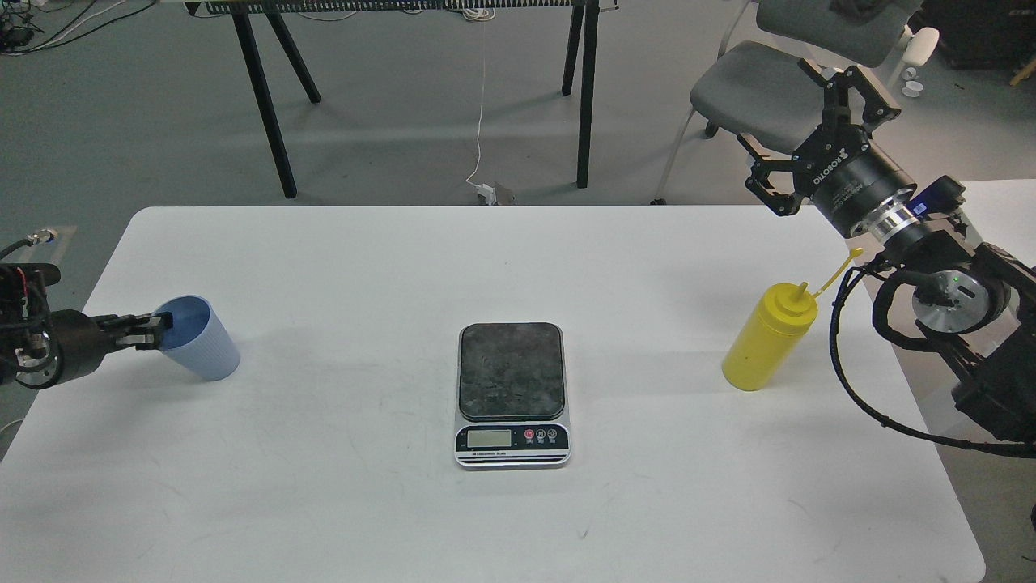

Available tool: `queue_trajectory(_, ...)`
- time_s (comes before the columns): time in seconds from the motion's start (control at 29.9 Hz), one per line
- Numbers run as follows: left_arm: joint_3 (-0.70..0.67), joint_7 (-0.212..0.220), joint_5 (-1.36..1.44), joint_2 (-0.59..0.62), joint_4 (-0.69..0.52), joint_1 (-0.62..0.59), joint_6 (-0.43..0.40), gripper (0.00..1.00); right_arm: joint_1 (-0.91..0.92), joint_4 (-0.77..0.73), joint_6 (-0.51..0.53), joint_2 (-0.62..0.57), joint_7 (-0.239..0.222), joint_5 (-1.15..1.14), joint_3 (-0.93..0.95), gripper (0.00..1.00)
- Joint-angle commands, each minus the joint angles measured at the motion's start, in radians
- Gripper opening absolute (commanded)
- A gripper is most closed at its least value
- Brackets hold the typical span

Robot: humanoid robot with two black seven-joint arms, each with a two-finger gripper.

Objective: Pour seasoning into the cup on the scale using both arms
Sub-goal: 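Close the left gripper around the blue cup's side, then carry the blue cup with the left gripper onto the scale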

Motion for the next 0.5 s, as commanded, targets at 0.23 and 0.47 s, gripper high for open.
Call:
queue_trajectory(0.23, 0.002, 0.000, 0.030, 0.013, -0.039, -0.004, -0.001, 0.05, 0.000, 0.003, 0.000, 0.001, 0.000, 0.000, 0.000, 0.99)
queue_trajectory(0.47, 0.002, 0.000, 0.058, 0.073, -0.147, -0.038, -0.009, 0.04, 0.000, 0.002, 0.000, 0.001, 0.000, 0.000, 0.001, 0.99)
